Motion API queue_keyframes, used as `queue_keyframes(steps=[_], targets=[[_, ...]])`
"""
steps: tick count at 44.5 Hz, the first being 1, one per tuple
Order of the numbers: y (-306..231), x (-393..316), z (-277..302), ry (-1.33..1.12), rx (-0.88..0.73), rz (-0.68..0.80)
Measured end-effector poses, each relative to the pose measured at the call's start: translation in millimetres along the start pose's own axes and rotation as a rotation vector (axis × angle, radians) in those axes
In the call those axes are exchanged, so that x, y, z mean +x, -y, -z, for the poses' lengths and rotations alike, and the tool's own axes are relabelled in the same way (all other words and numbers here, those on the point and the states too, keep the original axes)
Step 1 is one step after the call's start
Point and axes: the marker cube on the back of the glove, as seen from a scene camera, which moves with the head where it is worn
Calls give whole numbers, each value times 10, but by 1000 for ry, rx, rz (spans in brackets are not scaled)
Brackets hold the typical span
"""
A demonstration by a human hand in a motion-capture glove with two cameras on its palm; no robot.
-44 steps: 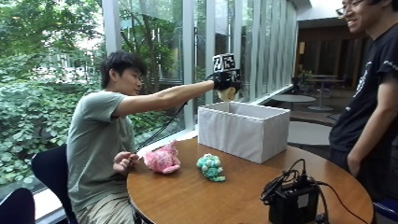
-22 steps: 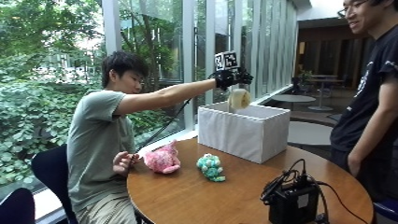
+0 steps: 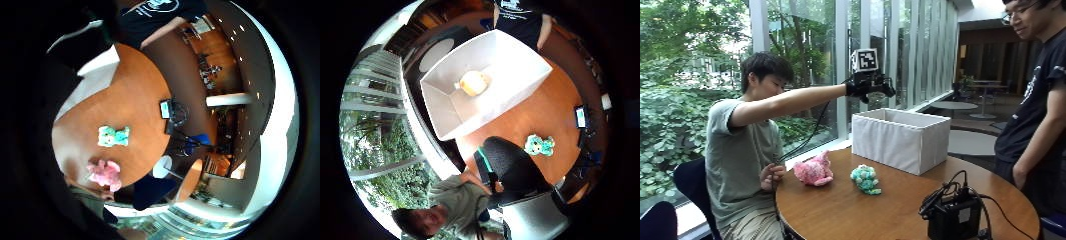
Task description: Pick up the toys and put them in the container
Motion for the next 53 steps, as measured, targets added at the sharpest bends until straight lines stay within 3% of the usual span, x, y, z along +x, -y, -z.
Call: queue_keyframes(steps=[3, 7, 14, 20, 22, 29, 36, 48, 53], targets=[[-217, 315, -307, 58, 20, -1], [-574, 822, -960, 101, -67, 71], [-1028, 1633, -2150, -100, -302, 144], [-1009, 1278, -2928, -89, -510, -47], [-1018, 1202, -3117, -53, -527, -26], [-842, 785, -3292, 180, -292, -84], [-821, 624, -3335, 286, -181, -47], [-719, 583, -3329, 320, -117, -102], [-687, 808, -3348, 121, -170, -212]])
